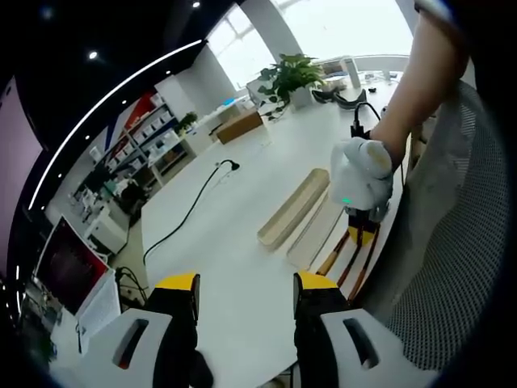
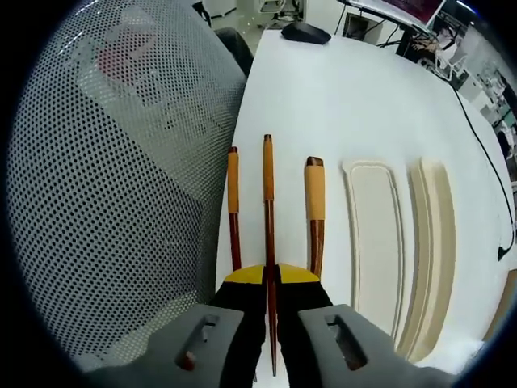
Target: Arrange the utensils inside the cutlery case until each visible utensil rests in its matching compartment.
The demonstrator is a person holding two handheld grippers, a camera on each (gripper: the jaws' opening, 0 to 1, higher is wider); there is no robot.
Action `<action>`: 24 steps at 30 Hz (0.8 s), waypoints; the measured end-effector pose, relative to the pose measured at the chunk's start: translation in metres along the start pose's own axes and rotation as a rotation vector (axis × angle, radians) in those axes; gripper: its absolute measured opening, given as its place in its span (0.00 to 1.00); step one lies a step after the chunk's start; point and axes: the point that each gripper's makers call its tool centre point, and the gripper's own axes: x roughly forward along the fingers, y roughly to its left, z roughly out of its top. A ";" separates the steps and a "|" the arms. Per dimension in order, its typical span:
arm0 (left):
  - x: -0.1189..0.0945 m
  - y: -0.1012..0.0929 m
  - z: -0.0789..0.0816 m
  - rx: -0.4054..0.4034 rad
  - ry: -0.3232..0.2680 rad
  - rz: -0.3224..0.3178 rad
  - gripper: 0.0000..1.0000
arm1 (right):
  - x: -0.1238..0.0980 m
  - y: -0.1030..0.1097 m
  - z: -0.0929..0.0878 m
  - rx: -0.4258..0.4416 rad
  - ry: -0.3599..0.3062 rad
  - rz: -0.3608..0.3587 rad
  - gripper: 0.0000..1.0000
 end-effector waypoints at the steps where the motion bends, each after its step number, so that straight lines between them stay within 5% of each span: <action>1: 0.000 0.000 0.000 0.000 0.000 0.000 0.47 | 0.000 0.000 0.000 -0.001 0.001 0.000 0.00; 24: 0.001 -0.002 -0.001 0.013 0.008 -0.011 0.47 | -0.017 -0.003 -0.003 0.050 0.016 0.002 0.00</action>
